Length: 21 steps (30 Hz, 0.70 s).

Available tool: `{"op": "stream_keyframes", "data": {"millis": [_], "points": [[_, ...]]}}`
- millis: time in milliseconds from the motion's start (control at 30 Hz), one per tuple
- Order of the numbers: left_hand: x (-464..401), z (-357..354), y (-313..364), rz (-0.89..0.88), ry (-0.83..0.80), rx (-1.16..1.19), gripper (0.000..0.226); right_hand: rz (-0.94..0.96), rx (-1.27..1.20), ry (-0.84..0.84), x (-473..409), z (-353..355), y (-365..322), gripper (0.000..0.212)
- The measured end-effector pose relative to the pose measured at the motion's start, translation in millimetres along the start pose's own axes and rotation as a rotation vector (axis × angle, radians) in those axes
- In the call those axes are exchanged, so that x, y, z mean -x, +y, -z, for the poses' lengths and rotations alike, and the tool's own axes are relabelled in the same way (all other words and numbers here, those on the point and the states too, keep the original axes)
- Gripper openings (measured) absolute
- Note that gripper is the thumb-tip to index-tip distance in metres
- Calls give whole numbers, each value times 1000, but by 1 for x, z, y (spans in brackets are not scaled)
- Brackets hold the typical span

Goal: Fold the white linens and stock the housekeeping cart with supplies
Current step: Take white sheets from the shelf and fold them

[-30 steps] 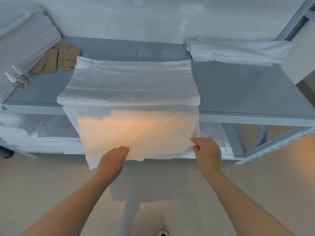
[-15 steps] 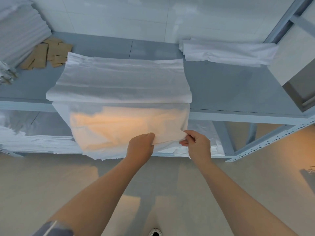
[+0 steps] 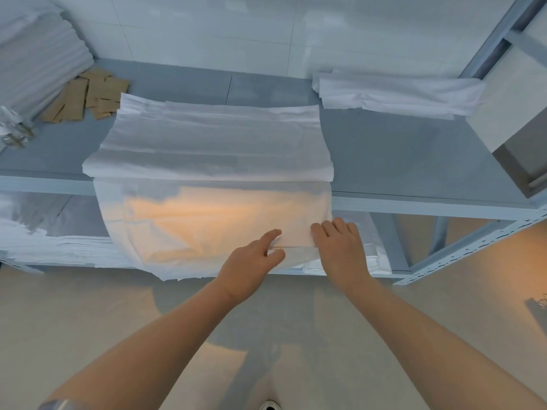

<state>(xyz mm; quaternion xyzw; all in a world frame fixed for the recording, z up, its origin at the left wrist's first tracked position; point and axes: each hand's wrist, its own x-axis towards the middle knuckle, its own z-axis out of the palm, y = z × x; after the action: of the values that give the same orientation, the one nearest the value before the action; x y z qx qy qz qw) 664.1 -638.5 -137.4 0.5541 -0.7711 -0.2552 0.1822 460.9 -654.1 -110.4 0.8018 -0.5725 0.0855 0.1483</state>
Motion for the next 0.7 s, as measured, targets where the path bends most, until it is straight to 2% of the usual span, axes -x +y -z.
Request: {"op": "stream_keyframes", "data": {"millis": [33,100,167,267,400,433,467,567,600,700], "points": [[2,2,-2,-31,-69,-73,48,44,13,-31,2,3,3,44],[4,6,-1,-199,-13,-330,50,110,6,-173,4,11,7,67],[7,11,1,-347,-7,-476,48,204,16,-381,5,17,9,82],[8,9,5,-352,8,-516,48,383,51,-535,6,20,18,88],[7,-3,5,-321,48,-458,53,532,103,-581,3,22,25,101],[6,-4,5,-301,61,-444,54,541,144,-606,2,22,26,100],[5,-5,5,-293,85,-438,54,536,190,-640,2,22,26,89],[3,-4,5,-305,113,-437,51,505,287,-684,3,26,23,35],[4,-2,3,-308,121,-445,51,498,302,-665,5,25,23,30],[5,-1,-1,-284,115,-450,49,472,327,-586,11,23,28,41]]}}
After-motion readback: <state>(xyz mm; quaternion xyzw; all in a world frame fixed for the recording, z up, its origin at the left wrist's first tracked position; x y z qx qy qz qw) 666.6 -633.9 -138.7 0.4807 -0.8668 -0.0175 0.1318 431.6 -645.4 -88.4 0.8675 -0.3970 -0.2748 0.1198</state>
